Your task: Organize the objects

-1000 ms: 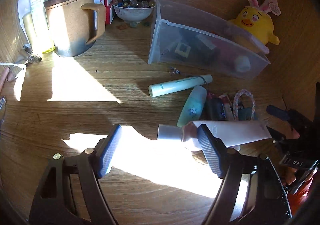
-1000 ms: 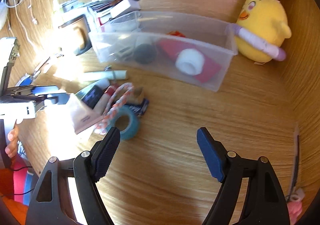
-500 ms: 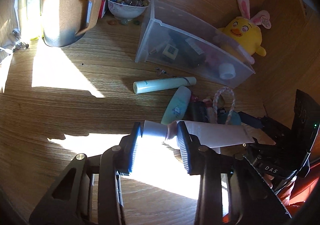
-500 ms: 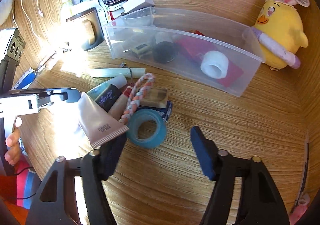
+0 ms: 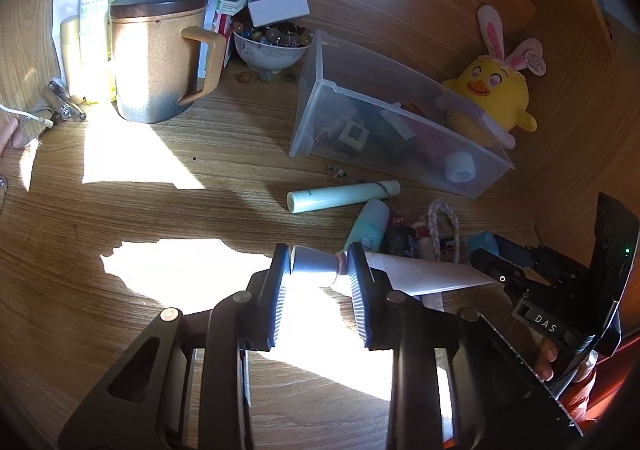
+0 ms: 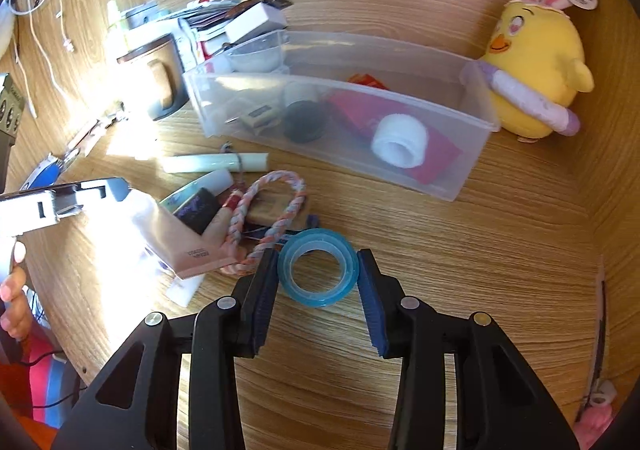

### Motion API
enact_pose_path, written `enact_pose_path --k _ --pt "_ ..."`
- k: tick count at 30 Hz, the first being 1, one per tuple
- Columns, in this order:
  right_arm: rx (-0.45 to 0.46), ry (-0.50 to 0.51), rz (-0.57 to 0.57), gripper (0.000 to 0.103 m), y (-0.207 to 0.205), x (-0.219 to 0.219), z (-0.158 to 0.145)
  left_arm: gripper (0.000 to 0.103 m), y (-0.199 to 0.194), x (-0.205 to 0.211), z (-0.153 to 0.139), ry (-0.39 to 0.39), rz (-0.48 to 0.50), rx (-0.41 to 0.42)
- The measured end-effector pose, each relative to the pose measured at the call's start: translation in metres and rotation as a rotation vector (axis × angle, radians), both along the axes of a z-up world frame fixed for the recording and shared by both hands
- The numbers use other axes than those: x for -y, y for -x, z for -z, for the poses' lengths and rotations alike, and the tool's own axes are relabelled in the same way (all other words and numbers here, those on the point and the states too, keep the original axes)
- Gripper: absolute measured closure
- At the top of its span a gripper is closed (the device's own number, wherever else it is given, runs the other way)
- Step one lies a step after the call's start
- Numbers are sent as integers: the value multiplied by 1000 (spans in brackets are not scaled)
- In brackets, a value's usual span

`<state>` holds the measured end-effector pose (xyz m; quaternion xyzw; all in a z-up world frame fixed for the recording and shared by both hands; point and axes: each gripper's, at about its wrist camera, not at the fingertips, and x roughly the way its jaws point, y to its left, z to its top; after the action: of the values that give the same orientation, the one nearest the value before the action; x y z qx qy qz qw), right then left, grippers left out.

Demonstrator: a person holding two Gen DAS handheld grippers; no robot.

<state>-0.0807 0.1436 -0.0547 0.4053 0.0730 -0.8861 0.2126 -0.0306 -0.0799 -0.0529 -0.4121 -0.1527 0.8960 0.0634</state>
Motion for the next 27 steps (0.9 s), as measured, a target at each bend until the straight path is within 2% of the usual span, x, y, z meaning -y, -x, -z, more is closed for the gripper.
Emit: enact_pose_path --k 1,2,3,8,10,13,15,17,18,23,25,27 --pt "-3 1 9 67 1 -3 -1 76 0 1 -2 0 -4 -5" --pt "-6 3 17 67 2 -6 -3 94 0 1 -4 -3 -4 -10" --pt "-8 5 22 67 2 -7 -4 103 2 0 -5 3 2 -7" --pt "-28 22 44 67 5 -16 -11 103 10 -7 -2 26 14 2" --pt "-31 21 45 67 5 -16 -12 103 10 -9 0 3 44 24" --pt "-33 18 51 67 4 -18 -12 99 7 -17 2 13 65 37" --pt "-35 20 59 67 4 -20 -12 85 4 -21 4 20 92 59" --pt "-31 25 67 67 6 -23 -13 56 2 -21 7 -15 102 74" --pt "-31 25 71 67 7 -25 -13 52 1 -21 9 -29 98 81" --pt "-26 30 84 67 9 -29 -13 51 6 -19 20 -92 100 120" --pt "-21 30 81 67 8 -27 -11 51 7 -20 20 -97 99 107" --pt "-15 29 70 67 6 -24 -9 63 9 -24 21 -101 118 98"
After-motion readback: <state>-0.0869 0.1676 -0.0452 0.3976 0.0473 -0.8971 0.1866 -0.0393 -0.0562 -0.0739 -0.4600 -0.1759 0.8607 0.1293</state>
